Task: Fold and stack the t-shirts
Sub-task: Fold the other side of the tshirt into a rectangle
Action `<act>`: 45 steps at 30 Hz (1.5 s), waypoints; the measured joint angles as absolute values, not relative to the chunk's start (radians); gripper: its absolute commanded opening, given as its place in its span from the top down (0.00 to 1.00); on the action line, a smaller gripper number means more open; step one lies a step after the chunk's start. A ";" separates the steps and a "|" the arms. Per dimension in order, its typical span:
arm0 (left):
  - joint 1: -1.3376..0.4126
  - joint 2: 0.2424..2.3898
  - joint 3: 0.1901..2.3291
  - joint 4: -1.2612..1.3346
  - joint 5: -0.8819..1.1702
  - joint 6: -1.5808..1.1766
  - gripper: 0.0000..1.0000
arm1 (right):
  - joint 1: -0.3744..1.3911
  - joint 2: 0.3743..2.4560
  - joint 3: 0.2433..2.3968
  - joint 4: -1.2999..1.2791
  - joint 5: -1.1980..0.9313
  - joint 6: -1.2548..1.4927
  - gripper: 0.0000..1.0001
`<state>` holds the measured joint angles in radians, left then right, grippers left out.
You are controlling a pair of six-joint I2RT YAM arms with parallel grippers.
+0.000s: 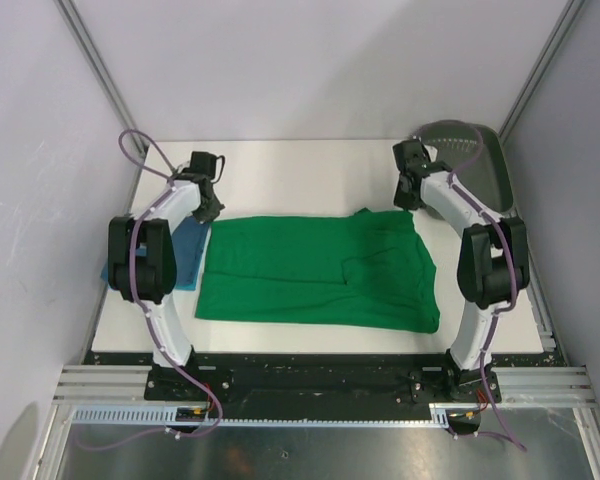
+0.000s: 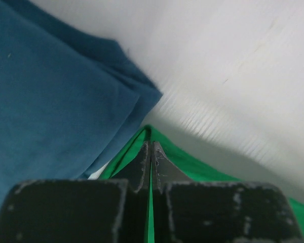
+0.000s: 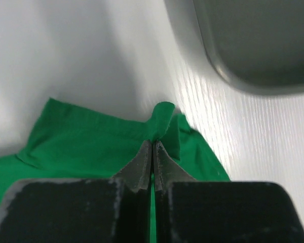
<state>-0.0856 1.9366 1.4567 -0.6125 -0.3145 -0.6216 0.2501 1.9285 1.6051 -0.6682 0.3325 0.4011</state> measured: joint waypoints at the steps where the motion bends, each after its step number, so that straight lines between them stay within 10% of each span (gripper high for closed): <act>1: -0.085 1.916 1.430 -0.611 -0.310 -0.622 1.00 | 0.253 1.901 1.560 -0.668 0.331 0.411 1.00; 21: -0.075 1.644 1.035 -0.568 -0.281 -0.629 1.00 | 0.370 1.462 0.981 -0.699 0.320 0.575 1.00; 45: -0.040 1.575 0.988 -0.549 -0.252 -0.628 1.00 | 0.356 1.323 0.960 -0.728 0.309 0.604 1.00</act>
